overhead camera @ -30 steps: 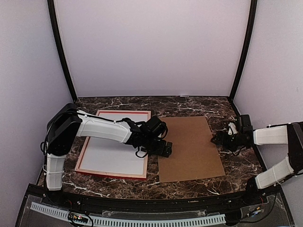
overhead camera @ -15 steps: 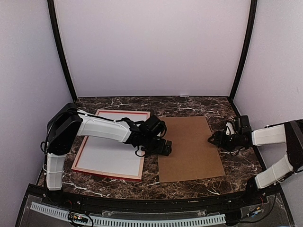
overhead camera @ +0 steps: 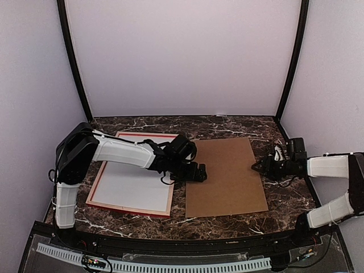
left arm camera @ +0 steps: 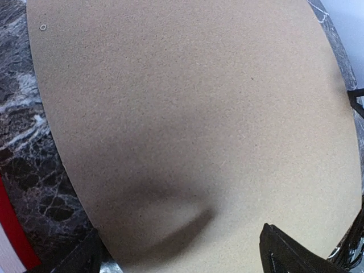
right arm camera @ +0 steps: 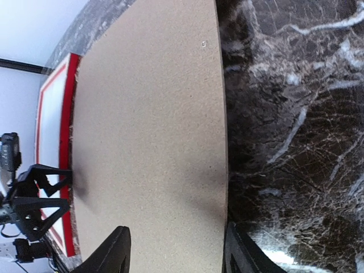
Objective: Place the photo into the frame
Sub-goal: Turn over the backboard.
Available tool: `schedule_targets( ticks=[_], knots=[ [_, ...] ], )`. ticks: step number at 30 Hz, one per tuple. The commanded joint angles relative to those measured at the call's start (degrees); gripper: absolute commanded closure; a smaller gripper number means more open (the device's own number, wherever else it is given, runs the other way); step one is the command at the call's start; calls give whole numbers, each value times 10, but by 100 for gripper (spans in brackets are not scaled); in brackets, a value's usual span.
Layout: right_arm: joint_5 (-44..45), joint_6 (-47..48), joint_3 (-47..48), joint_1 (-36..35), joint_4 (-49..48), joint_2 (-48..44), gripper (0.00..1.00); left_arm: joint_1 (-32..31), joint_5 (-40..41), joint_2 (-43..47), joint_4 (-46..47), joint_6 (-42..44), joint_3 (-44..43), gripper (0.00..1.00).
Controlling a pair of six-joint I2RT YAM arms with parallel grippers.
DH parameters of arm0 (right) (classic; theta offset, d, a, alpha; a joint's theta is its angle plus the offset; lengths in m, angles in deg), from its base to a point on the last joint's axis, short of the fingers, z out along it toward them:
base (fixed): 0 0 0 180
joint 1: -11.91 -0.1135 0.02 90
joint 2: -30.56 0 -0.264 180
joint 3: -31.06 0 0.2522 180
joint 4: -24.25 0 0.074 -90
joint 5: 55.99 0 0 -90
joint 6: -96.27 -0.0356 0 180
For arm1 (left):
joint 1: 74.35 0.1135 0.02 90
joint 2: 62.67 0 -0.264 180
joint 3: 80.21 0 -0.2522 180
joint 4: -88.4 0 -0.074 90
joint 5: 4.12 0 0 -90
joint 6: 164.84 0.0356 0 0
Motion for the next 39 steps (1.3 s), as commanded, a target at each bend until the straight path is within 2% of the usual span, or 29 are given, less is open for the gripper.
schedule_targets(
  ticks=[1,10,19,28,39],
  knots=[
    [-186,-50,17,-19,-33,-61,47,-13,-87,-16,41,-15,19,1],
    [-277,-114,35,-28,-60,-144,58,-12,-127,-6,77,-14,21,1],
    [-266,-142,98,-86,-51,-172,59,-13,-169,0,102,-13,12,1],
    [-209,-124,209,-139,46,-186,30,-12,-158,35,97,-4,17,1],
    [-166,-132,240,-210,38,-158,24,1,-121,172,64,16,40,1]
  ],
)
